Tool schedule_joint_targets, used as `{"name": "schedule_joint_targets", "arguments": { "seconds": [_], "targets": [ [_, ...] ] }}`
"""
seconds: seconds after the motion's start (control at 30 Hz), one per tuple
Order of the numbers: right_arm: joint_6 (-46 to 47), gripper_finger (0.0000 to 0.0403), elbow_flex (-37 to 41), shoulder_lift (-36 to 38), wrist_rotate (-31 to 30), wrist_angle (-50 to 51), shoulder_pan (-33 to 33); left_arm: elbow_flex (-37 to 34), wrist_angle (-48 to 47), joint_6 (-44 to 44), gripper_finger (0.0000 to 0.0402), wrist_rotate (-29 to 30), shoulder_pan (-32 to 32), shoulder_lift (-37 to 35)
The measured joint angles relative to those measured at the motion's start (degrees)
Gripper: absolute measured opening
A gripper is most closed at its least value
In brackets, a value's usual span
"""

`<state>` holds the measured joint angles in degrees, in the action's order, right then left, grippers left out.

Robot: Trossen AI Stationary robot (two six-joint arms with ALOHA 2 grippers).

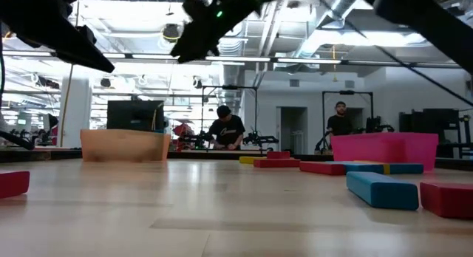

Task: Sort blocks
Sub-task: Put the blue rectangle block into the orange bin

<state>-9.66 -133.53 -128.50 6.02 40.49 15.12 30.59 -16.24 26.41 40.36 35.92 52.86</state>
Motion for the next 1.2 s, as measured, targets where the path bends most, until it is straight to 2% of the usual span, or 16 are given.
{"name": "schedule_joint_targets", "arguments": {
  "seconds": [0.2,0.8,1.2],
  "targets": [
    [-0.9,0.0218,0.0,5.8,-0.4,9.0,-0.2,0.0,0.8,-3.0,0.0197,0.0,0.0,0.0],
    [-2.4,0.0218,0.0,17.0,-0.5,31.9,-0.9,0.0,0.5,-1.7,0.0197,-0.1,0.0,0.0],
    [-5.4,0.0218,0.1,29.6,1.4,45.3,-1.4,0.0,0.3,-0.6,0.0197,-0.1,0.0,2.0]
  ]
}}
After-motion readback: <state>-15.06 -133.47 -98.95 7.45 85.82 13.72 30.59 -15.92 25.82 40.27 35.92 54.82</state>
